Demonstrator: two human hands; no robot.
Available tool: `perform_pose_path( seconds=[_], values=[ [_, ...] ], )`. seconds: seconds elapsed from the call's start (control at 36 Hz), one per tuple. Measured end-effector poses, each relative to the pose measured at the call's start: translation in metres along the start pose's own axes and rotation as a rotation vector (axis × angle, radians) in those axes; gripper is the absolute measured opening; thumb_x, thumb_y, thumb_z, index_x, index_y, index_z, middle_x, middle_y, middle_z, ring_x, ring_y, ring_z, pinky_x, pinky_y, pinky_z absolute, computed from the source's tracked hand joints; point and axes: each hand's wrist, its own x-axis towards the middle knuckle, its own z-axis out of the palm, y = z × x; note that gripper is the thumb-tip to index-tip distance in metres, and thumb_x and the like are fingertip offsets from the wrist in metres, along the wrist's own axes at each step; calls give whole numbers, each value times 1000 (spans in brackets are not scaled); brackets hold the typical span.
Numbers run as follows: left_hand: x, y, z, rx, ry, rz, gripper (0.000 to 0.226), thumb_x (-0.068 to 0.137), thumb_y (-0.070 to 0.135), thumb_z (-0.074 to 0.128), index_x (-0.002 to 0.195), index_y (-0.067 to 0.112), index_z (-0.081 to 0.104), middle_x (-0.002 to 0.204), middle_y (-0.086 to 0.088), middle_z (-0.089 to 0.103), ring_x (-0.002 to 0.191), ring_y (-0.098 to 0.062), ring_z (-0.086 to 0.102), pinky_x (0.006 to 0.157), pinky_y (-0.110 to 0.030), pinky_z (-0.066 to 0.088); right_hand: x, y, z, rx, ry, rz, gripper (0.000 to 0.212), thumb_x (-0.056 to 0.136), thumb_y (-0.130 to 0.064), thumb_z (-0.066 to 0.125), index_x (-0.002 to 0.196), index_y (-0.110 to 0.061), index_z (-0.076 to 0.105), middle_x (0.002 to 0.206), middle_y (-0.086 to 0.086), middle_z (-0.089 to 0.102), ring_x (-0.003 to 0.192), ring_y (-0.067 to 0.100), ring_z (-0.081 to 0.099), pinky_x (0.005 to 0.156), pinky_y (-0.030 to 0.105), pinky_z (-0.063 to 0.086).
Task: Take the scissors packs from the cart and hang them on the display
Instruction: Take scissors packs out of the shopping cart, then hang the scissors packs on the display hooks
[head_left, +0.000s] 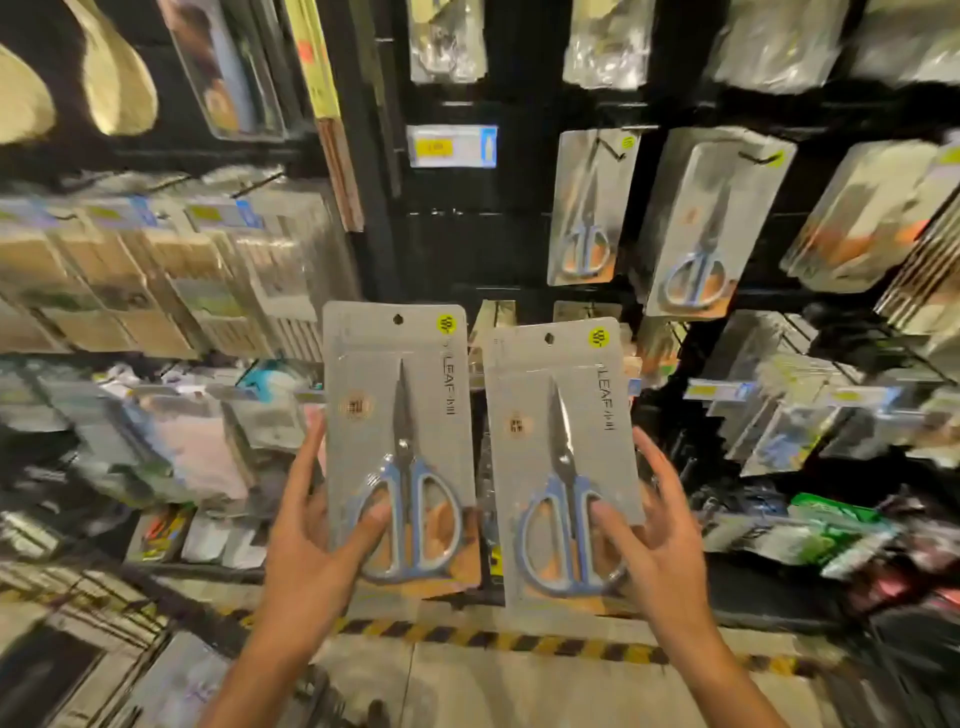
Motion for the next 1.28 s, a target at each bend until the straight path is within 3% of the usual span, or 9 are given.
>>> perform_pose_path(
  seconds=[0.14, 0.25, 0.44, 0.64, 0.78, 0.94, 1.06, 1.17, 1.28],
  values=[
    [18, 19, 31, 0, -30, 39, 91, 84, 13, 78, 144, 66, 35, 149, 13, 57, 129, -7, 61, 109, -39, 50, 26, -14, -25, 0, 75, -46, 71, 93, 3, 65, 151, -30, 40, 125, -8, 72, 110, 13, 71, 80, 22, 60],
    [42, 28, 46, -7, -57, 71, 90, 82, 15, 78, 147, 60, 35, 129, 36, 63, 122, 4, 63, 93, -15, 54, 45, -27, -24, 15, 104, -76, 69, 94, 6, 62, 149, -28, 40, 121, -12, 73, 104, 9, 73, 75, 18, 58],
    [92, 28, 65, -56, -129, 141, 91, 85, 8, 75, 149, 59, 36, 151, 7, 56, 131, -14, 61, 107, -38, 52, 87, -32, -26, -28, 164, -104, 68, 93, 3, 65, 149, -30, 43, 119, -11, 73, 104, 10, 73, 75, 19, 58],
    [131, 31, 78, -76, -141, 180, 91, 85, 6, 76, 153, 49, 34, 141, 8, 64, 118, -2, 67, 89, -13, 55, 121, -33, -21, -56, 189, -114, 69, 93, 2, 65, 149, -30, 41, 115, -17, 74, 103, 9, 73, 74, 18, 58],
    [156, 33, 87, -68, -177, 184, 91, 84, 14, 77, 150, 60, 33, 147, 13, 59, 125, -11, 65, 104, -43, 52, 143, -30, -23, -73, 217, -128, 69, 94, -1, 66, 151, -32, 41, 122, -8, 73, 105, 14, 73, 75, 23, 60],
    [168, 38, 104, -29, -153, 212, 89, 85, 20, 77, 146, 67, 32, 149, 19, 55, 120, 0, 65, 86, -12, 56, 177, -37, -31, -25, 194, -169, 67, 95, 2, 64, 149, -32, 42, 131, -13, 68, 114, 11, 69, 84, 24, 60],
    [178, 44, 116, -30, -122, 237, 89, 84, 18, 77, 145, 66, 34, 150, 26, 51, 122, 2, 62, 85, -9, 55, 204, -41, -38, -5, 172, -207, 67, 94, 2, 65, 142, -40, 45, 137, -13, 64, 121, 12, 65, 94, 33, 59],
    [184, 50, 126, -15, -101, 233, 89, 84, 20, 77, 145, 68, 32, 151, 20, 52, 126, -4, 61, 96, -28, 54, 228, -44, -41, 29, 138, -218, 66, 95, 0, 65, 142, -41, 45, 142, -11, 60, 125, 13, 63, 97, 32, 57],
    [188, 52, 137, 5, -96, 239, 89, 84, 21, 77, 146, 66, 32, 148, 29, 51, 121, 8, 61, 90, -17, 53, 247, -44, -43, 9, 101, -213, 65, 95, -3, 66, 142, -41, 45, 142, -6, 60, 123, 9, 64, 94, 28, 57]
  ],
)
